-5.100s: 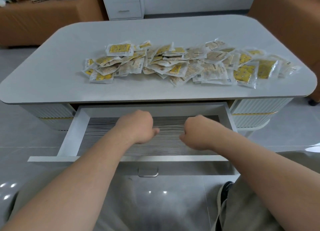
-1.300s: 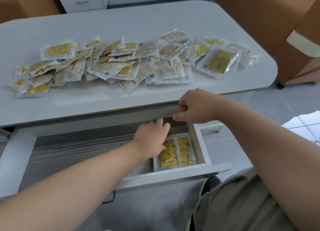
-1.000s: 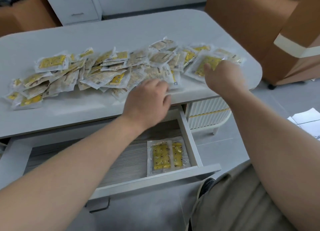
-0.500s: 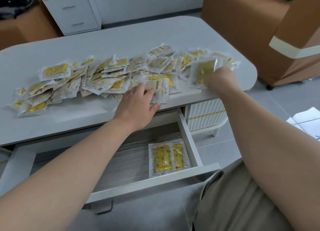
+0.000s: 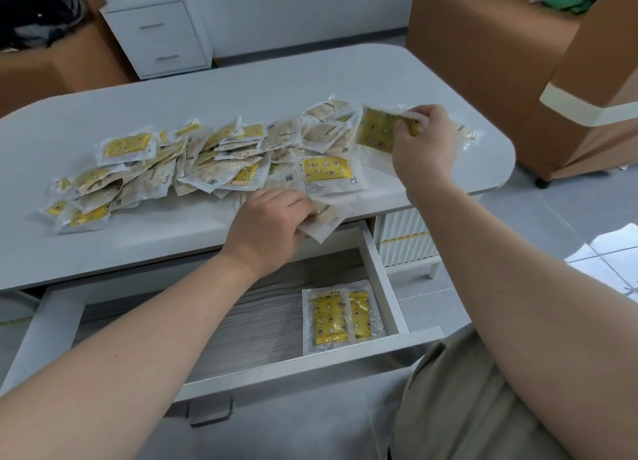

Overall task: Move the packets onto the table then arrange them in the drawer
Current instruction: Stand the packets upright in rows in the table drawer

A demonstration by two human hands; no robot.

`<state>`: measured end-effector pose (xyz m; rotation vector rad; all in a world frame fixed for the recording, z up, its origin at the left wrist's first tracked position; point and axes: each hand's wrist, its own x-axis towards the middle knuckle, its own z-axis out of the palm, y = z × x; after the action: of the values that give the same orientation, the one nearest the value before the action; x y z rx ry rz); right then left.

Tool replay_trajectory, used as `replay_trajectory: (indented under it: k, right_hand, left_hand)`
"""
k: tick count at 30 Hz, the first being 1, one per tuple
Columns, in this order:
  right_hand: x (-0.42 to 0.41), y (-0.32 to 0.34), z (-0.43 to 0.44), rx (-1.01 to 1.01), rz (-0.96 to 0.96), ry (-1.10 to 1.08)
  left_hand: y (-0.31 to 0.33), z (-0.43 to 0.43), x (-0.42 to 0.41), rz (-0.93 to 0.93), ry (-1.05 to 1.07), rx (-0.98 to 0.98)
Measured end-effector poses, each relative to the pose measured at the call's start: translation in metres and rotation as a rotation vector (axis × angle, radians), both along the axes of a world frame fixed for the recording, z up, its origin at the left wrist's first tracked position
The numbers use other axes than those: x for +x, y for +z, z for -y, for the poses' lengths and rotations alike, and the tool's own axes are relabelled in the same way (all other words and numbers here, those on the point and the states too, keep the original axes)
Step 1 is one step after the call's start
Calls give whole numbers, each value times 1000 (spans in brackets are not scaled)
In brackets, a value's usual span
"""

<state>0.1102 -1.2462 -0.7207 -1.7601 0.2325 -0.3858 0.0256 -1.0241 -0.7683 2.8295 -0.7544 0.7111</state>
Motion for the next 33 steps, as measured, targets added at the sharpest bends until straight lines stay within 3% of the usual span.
replay_trajectory:
  k: [5, 9, 12, 16, 19, 24, 28, 33]
  right_hand:
    - [-6, 3, -11, 233, 22, 8]
    - [-7, 4, -16, 400, -4, 80]
    - [-13, 5, -20, 495, -29, 211]
    - [-25, 9, -27, 410, 2, 400]
    - [-36, 10, -32, 197, -58, 736]
    - [-57, -2, -46, -502, -368, 1193]
    - [-72, -42, -82, -1018, -423, 1274]
    - [-85, -91, -112, -1121, -473, 1308]
  left_hand:
    - [30, -2, -8, 47, 216, -401]
    - [51, -6, -6, -88, 531, -852]
    - [58, -18, -7, -181, 510, -1184]
    - [57, -40, -26, -434, 473, -1374]
    - [47, -54, -52, -626, 532, -1352]
    - [30, -73, -87, -905, 602, -1155]
    - [10, -81, -89, -1000, 638, -913]
    - [-21, -96, -83, -1161, 703, -922]
